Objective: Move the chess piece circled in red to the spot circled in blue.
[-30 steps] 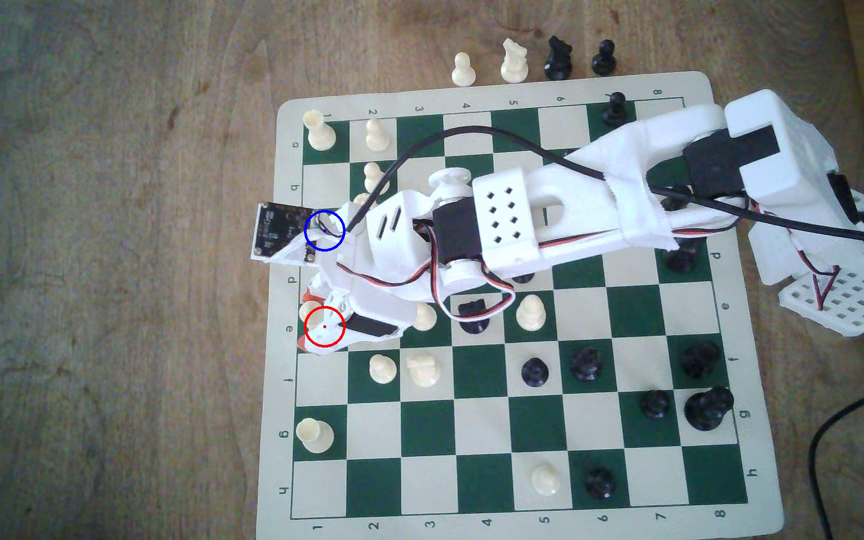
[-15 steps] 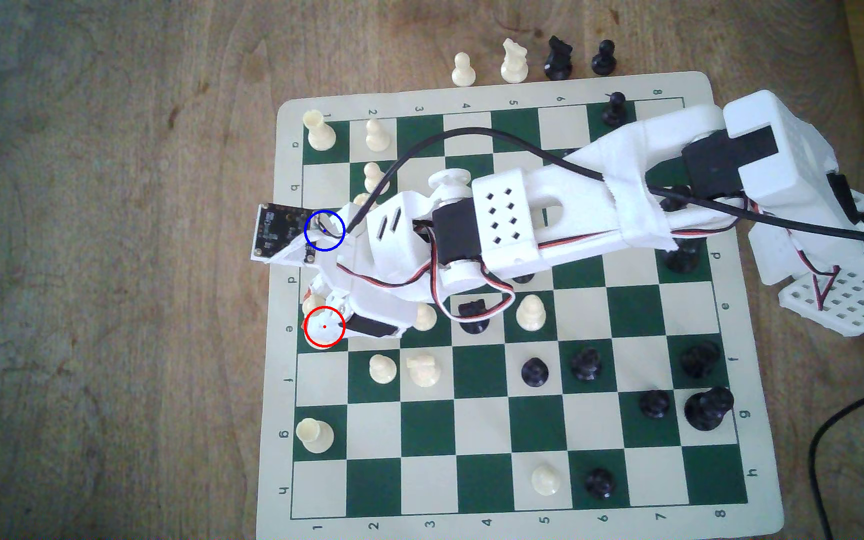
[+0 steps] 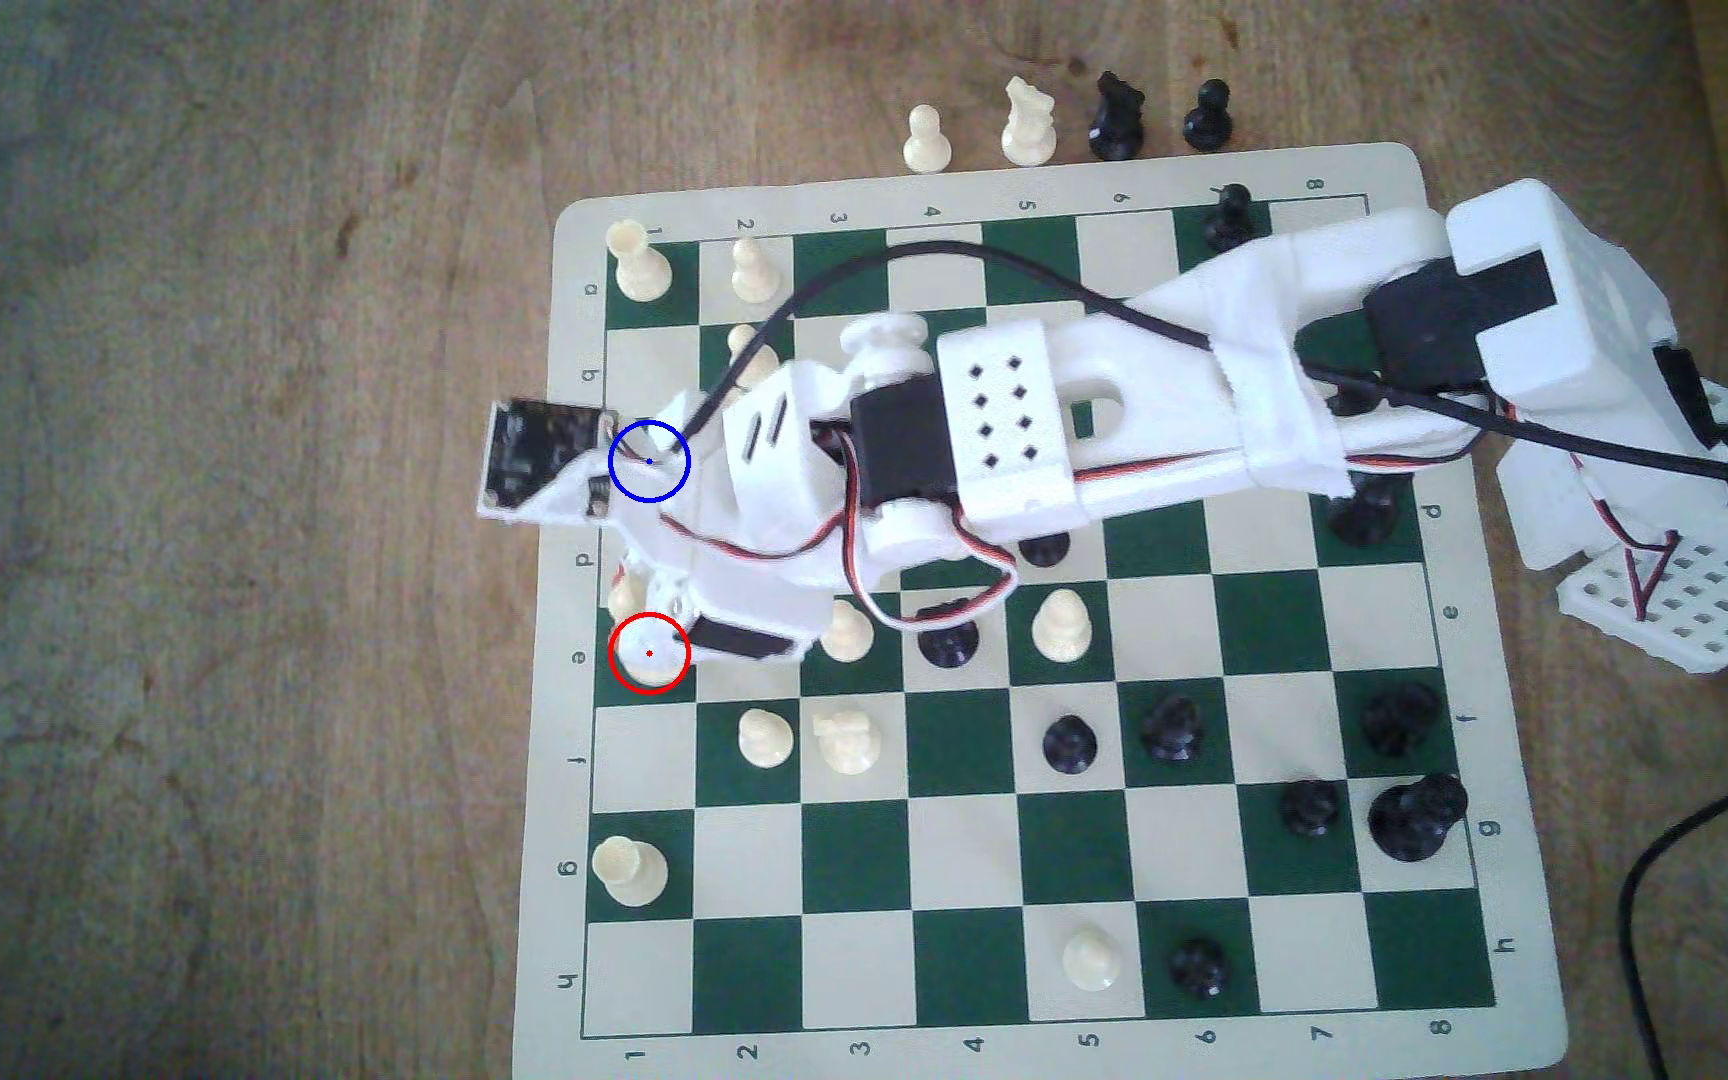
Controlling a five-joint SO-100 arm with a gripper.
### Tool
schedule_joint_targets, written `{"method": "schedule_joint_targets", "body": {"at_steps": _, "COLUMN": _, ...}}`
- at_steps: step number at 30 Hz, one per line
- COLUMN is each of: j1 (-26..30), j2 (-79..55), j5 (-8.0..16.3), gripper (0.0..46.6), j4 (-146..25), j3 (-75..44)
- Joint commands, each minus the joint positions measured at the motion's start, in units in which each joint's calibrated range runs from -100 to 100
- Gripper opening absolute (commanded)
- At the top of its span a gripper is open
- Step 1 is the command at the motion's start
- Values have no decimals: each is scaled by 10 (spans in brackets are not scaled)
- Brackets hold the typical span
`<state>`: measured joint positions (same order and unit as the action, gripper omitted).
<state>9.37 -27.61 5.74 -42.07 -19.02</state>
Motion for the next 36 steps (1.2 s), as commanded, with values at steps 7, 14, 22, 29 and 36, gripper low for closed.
{"method": "schedule_joint_targets", "body": {"at_steps": 7, "j1": -57, "j2": 128, "j5": -17, "gripper": 8, "j4": -39, "j3": -65}}
{"method": "schedule_joint_targets", "body": {"at_steps": 14, "j1": -78, "j2": 108, "j5": -27, "gripper": 9, "j4": -40, "j3": -91}}
{"method": "schedule_joint_targets", "body": {"at_steps": 22, "j1": -102, "j2": 32, "j5": -33, "gripper": 9, "j4": -40, "j3": -156}}
{"method": "schedule_joint_targets", "body": {"at_steps": 29, "j1": -105, "j2": -18, "j5": -33, "gripper": 11, "j4": -25, "j3": -159}}
{"method": "schedule_joint_targets", "body": {"at_steps": 36, "j1": -101, "j2": -41, "j5": -33, "gripper": 10, "j4": -8, "j3": -159}}
